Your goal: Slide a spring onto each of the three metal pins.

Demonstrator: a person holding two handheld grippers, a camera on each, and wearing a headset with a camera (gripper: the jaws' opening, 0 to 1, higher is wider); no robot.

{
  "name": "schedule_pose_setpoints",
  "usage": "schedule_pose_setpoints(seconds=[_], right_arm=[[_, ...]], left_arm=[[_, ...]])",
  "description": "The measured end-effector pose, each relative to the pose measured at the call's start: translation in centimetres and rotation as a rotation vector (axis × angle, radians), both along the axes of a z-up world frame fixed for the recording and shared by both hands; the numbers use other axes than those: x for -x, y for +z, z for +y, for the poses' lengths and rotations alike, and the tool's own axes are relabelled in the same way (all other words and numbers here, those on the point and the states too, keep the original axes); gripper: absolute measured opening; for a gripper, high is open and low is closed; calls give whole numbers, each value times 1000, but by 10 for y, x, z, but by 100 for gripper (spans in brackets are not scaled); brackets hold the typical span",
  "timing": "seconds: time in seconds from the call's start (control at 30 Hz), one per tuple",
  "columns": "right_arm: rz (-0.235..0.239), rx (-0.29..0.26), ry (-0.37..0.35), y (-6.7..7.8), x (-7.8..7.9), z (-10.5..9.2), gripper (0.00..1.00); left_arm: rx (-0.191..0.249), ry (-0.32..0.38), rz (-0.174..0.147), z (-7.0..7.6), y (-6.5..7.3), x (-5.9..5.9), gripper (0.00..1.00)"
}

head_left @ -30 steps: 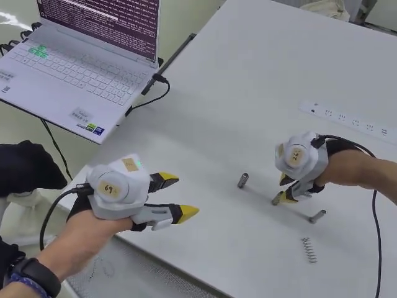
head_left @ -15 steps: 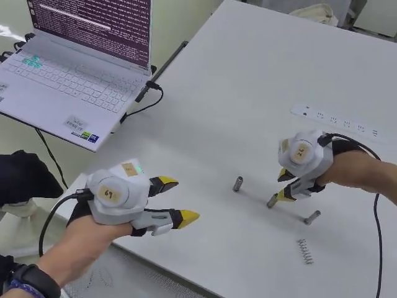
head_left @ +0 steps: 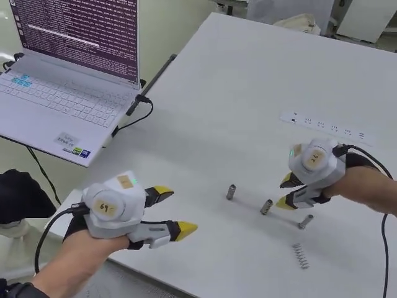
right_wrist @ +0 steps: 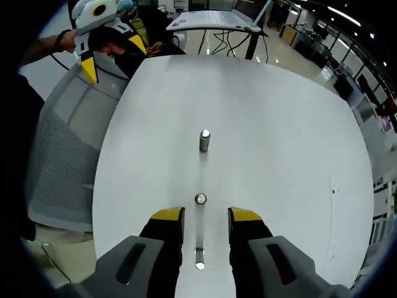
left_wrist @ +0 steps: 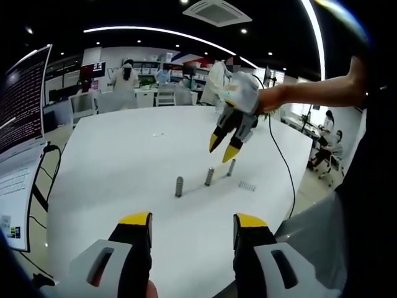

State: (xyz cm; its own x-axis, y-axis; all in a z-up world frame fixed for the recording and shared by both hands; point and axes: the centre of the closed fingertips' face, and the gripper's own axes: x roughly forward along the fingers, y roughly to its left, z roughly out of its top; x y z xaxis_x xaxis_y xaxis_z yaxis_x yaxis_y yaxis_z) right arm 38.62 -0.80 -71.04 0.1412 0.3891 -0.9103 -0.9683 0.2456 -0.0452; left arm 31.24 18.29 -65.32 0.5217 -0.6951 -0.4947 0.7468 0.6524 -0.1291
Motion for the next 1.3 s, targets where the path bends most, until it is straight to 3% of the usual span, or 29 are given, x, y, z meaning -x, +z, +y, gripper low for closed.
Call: schedule_pose_setpoints(seconds=[0.27, 0.47, 0.83, 1.1, 1.3], right_arm=[[-3, -44, -79, 3, 13, -12, 27], [-16, -107, -158, 10, 18, -15, 28], [-17, -146, -225, 8, 42, -28, 29], [-86, -225, -315, 17, 52, -33, 31], [-92, -279, -386, 20, 65, -37, 34]], left_arm=[[1, -2, -2, -2, 2, 0, 49], [14, 12, -3, 0, 5, -3, 50], [16, 32, 9, 3, 1, -3, 50], [7, 29, 10, 0, 1, 0, 50], [4, 29, 11, -4, 1, 1, 50]])
